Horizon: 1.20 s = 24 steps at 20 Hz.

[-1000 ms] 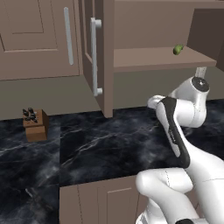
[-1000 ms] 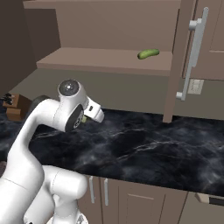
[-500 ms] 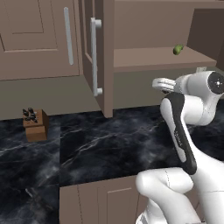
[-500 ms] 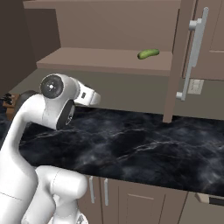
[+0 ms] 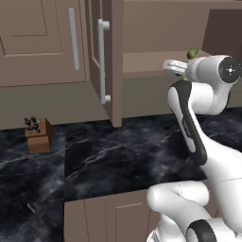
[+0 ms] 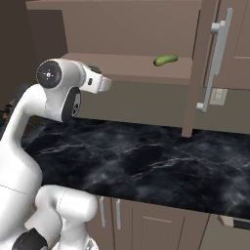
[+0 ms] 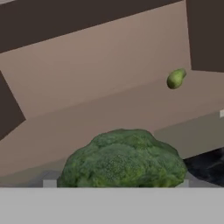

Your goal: Pick the cucumber, broccoli from the counter and place them in the cabinet. Then close the cabinet.

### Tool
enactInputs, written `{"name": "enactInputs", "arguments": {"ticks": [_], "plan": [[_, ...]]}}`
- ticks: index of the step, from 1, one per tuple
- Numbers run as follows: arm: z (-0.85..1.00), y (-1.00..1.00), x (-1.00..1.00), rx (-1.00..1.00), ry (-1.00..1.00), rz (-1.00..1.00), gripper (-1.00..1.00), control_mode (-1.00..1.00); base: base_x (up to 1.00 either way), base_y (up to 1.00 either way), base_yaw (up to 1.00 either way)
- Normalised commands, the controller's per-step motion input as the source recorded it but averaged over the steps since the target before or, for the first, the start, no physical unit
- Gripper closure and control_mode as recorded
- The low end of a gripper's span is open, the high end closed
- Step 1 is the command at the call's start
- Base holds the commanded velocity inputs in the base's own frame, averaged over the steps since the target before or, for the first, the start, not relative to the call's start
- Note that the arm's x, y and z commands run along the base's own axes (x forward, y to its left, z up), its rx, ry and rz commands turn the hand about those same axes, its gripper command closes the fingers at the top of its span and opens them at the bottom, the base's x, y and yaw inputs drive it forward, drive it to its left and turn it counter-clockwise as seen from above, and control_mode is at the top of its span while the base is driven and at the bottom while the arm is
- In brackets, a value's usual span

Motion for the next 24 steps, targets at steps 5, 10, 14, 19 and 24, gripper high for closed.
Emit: {"name": "enactInputs", "arguments": {"ticks": [5,10,14,19,24], "plan": [[0.02,0.00,0.99,0.00,0.00,0.00,1.00,-1.00,0.00,0.00,0.00],[0.15,-0.03,0.98,0.00,0.00,-0.02,1.00,-1.00,0.00,0.00,0.00],[0.26,-0.08,0.91,0.00,0.05,-0.04,1.00,-1.00,0.00,0.00,0.00],[0.13,-0.02,0.88,0.00,0.07,-0.03,1.00,-1.00,0.00,0.00,0.00],[-0.06,0.00,0.75,0.00,0.02,0.00,-1.00,-1.00,0.00,0.00,0.00]]}}
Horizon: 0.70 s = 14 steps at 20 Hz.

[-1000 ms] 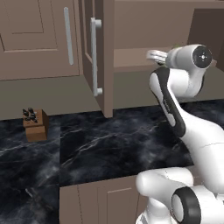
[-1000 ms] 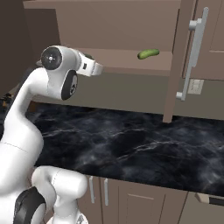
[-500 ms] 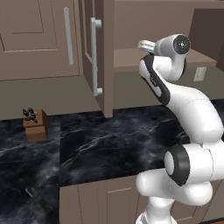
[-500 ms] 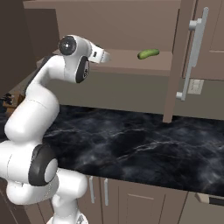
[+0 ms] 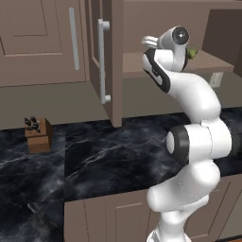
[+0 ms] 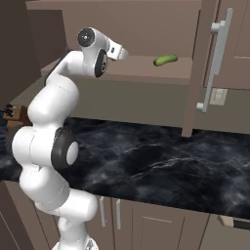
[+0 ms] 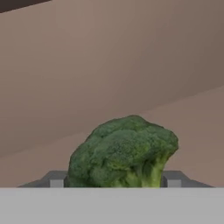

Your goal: Pick the cucumber, broccoli from the counter and place them in the cabinet. Then close the cabinet.

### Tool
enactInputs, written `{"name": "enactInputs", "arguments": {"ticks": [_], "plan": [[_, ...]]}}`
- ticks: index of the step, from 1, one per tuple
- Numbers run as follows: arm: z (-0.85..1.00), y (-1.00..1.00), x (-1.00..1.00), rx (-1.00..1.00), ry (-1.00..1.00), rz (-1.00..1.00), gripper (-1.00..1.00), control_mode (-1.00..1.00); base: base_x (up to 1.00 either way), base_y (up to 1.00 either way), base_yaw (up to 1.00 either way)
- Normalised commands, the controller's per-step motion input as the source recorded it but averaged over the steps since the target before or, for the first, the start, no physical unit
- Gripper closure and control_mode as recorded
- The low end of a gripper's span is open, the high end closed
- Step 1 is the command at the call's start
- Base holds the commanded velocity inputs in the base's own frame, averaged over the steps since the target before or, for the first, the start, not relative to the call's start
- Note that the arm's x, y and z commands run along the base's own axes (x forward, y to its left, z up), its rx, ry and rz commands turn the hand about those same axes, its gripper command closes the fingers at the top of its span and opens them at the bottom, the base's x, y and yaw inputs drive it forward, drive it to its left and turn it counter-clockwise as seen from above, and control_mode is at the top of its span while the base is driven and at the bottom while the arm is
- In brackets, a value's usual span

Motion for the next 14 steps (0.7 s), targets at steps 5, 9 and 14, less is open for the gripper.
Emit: {"name": "enactInputs", "arguments": {"ticks": [5,9,14], "plan": [[-0.02,0.00,0.24,0.00,-0.01,0.00,-1.00,-1.00,0.00,0.00,0.00],[0.00,0.00,-0.39,0.00,-0.02,0.00,-1.00,-1.00,0.00,0.00,0.00],[0.02,0.00,-0.79,0.00,-0.01,0.00,-1.00,-1.00,0.00,0.00,0.00]]}}
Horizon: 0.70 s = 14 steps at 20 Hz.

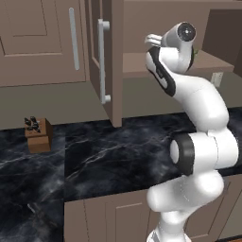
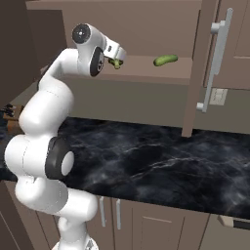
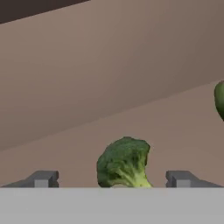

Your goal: Pick the cucumber, broccoli from the counter and place them in the cabinet. Then close the cabinet.

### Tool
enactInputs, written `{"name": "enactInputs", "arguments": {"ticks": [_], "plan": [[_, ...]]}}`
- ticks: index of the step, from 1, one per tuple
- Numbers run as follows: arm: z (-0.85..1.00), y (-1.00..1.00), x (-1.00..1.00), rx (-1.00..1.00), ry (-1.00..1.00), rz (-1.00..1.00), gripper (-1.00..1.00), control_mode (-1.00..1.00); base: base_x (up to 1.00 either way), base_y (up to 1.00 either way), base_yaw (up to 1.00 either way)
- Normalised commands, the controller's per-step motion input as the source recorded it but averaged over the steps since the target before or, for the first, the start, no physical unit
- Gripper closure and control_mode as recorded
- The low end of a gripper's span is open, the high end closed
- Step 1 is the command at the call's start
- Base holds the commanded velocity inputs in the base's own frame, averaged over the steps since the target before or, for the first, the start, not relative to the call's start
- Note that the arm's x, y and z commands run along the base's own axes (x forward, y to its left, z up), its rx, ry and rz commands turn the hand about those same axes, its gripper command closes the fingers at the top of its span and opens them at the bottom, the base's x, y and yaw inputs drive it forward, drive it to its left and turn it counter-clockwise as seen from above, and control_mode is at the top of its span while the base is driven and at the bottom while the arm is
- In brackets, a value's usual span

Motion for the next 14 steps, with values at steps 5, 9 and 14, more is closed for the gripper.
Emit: {"name": "enactInputs", "arguments": {"ticks": [5,9,14], "plan": [[0.18,-0.05,-1.00,0.01,-0.01,0.00,-1.00,-1.00,0.00,0.00,0.00],[0.36,-0.08,-1.00,0.02,0.00,0.00,-1.00,-1.00,0.00,0.00,0.00],[0.37,-0.09,-1.00,0.04,0.07,0.00,-1.00,-1.00,0.00,0.00,0.00]]}}
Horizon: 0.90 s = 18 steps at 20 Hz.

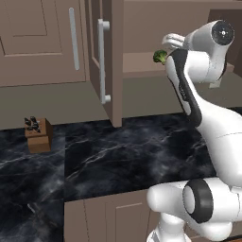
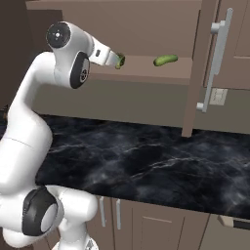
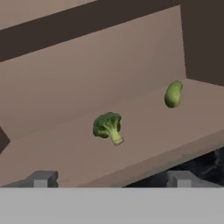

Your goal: Pick the cucumber, broccoli from the counter and place them in the cabinet. Then close the cabinet.

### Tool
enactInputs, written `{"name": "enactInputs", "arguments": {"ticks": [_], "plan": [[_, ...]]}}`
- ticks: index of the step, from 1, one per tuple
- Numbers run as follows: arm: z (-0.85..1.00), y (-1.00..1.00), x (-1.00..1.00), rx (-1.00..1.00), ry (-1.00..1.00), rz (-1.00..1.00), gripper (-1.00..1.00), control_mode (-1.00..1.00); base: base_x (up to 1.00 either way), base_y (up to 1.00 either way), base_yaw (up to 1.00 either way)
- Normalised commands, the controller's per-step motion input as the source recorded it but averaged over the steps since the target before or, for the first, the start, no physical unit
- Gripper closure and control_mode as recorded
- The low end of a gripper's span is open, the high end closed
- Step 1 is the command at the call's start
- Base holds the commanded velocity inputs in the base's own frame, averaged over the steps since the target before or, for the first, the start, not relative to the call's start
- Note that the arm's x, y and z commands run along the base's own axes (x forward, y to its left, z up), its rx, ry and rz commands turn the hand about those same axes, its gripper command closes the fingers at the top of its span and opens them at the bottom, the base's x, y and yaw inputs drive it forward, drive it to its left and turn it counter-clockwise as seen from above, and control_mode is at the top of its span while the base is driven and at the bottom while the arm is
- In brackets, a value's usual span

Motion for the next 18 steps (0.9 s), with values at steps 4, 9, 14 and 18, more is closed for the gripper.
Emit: {"name": "enactInputs", "arguments": {"ticks": [4,9,14,18], "plan": [[0.10,-0.01,-1.00,0.00,0.12,0.00,-1.00,-1.00,0.00,0.00,0.00],[-0.13,-0.07,-1.00,0.00,0.01,0.00,-1.00,-1.00,0.00,0.00,0.00],[-0.13,-0.29,-1.00,0.05,-0.04,0.00,-1.00,-1.00,0.00,0.00,0.00],[0.00,-0.45,-1.00,0.12,-0.05,0.00,-1.00,-1.00,0.00,0.00,0.00]]}}
